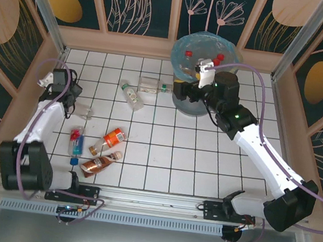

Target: Put the plastic bottles in the bin

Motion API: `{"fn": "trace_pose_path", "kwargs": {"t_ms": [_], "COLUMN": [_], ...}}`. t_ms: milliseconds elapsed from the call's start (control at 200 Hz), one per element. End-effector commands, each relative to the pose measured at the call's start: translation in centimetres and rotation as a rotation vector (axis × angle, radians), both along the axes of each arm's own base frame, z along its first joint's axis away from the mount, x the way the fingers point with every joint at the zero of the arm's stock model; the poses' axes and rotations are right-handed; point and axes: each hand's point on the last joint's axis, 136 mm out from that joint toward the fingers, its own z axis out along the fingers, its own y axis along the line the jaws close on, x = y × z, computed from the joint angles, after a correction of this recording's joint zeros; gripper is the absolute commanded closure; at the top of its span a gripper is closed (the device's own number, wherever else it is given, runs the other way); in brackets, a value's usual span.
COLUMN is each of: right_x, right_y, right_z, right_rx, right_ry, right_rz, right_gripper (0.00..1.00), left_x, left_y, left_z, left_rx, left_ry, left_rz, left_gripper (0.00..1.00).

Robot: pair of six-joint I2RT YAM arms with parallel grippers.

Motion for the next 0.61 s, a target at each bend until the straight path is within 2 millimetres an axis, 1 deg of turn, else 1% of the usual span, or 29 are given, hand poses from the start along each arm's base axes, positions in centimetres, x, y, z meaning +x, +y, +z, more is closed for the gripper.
{"fn": "trace_pose_path", "kwargs": {"t_ms": [0, 45, 100, 160, 220, 310, 600], "right_x": [-0.8, -0.9, -0.9, -0.9, -0.9, -0.9, -0.8], "right_y": [-0.9, -0.9, -0.9, -0.8, -0.8, -0.8, -1.5], "right_z": [4.5, 4.7, 4.7, 4.6, 4.4, 4.1, 3.2], "right_rx": [0.053, 0.057, 0.060, 0.059, 0.058, 0.053, -0.003], "right_ry": [-0.101, -0.106, -0.104, -0.100, -0.092, -0.084, -0.089], "right_rz": [-0.010, -0.013, -0.013, -0.011, -0.009, -0.009, -0.036], "right_gripper": [0.08, 0.09, 0.08, 0.09, 0.09, 0.09, 0.08], "left_x": [-0.6, -1.0, -1.4, -1.6, -2.0, -2.4, -1.2], "left_y": [0.4, 0.3, 0.1, -0.2, -0.4, -0.5, -1.5], "left_z": [5.0, 5.4, 4.8, 3.2, 1.0, -1.7, -8.5], "left_rx": [0.097, 0.095, 0.078, 0.043, 0.002, -0.036, -0.143], "left_ry": [-0.121, -0.130, -0.103, -0.063, -0.020, 0.031, 0.187], "left_rz": [-0.027, -0.026, -0.024, -0.023, -0.007, 0.014, 0.003], "left_gripper": [0.40, 0.33, 0.28, 0.25, 0.21, 0.17, 0.09]}}
